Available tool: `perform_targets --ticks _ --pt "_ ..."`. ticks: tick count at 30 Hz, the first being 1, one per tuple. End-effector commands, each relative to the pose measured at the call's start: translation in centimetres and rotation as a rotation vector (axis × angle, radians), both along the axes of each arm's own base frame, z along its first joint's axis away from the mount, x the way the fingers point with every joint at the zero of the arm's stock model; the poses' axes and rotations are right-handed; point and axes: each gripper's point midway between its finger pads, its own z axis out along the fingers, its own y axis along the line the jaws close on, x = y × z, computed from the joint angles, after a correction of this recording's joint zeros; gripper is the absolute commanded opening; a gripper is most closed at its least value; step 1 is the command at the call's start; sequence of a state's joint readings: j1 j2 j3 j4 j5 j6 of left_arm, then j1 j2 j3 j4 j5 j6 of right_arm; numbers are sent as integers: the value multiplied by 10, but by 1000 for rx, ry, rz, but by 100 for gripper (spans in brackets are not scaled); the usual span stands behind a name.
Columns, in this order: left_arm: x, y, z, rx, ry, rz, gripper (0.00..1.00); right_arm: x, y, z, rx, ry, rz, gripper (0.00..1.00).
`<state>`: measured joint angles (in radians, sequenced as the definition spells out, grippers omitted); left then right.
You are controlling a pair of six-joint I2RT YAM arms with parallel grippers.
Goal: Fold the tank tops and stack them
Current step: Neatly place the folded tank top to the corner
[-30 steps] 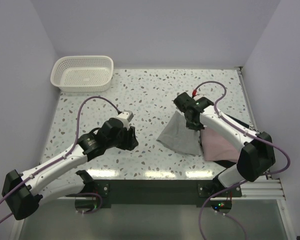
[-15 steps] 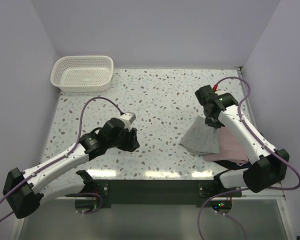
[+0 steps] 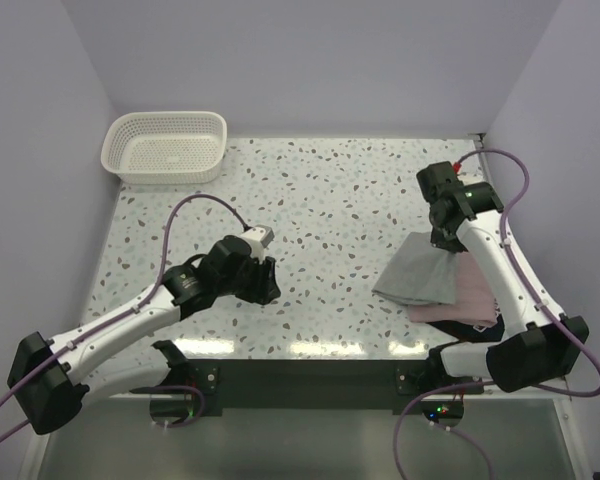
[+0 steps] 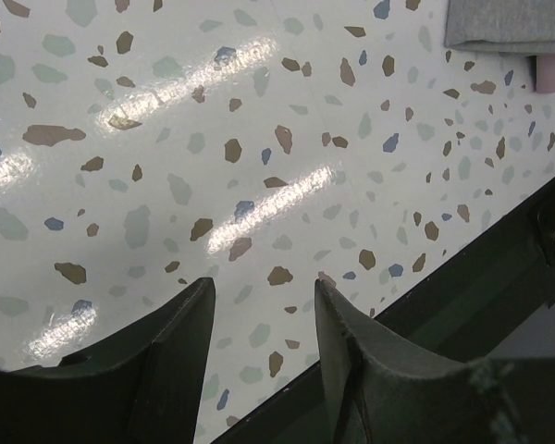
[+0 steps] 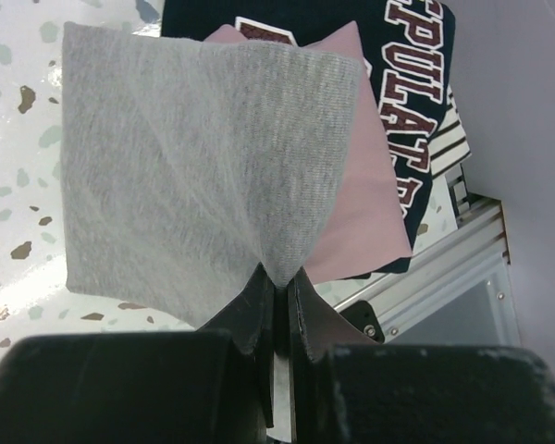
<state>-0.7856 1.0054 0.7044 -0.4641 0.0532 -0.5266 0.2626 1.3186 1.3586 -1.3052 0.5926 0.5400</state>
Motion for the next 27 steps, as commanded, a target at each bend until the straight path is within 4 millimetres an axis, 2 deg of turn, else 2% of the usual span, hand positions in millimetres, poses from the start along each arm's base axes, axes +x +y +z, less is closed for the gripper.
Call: perform_targets --ticks 1,5,15,19,20,22,23,27 --pt "3 -5 1 -16 -24 -34 52 -8 -20 22 -37 -37 -34 0" --pt "2 -6 -2 -14 -13 -47 52 -15 -31 22 -44 -33 -76 1" --pt "-2 -10 -7 -13 11 -70 52 -39 -66 1 -70 33 -214 8" --pt "-2 -10 -7 -14 11 -75 52 -43 -73 -2 -88 44 -251 51" --pt "-2 -11 -7 -15 14 -75 52 -44 -75 -1 -100 46 -258 66" --pt "-2 -10 -7 -14 13 -74 52 -45 -76 3 -102 34 -273 75" --pt "-2 -10 -8 -13 13 -73 52 -45 -76 6 -101 22 -279 83" --pt "-1 -9 -6 -14 7 -68 52 -35 -64 22 -13 -72 -261 86"
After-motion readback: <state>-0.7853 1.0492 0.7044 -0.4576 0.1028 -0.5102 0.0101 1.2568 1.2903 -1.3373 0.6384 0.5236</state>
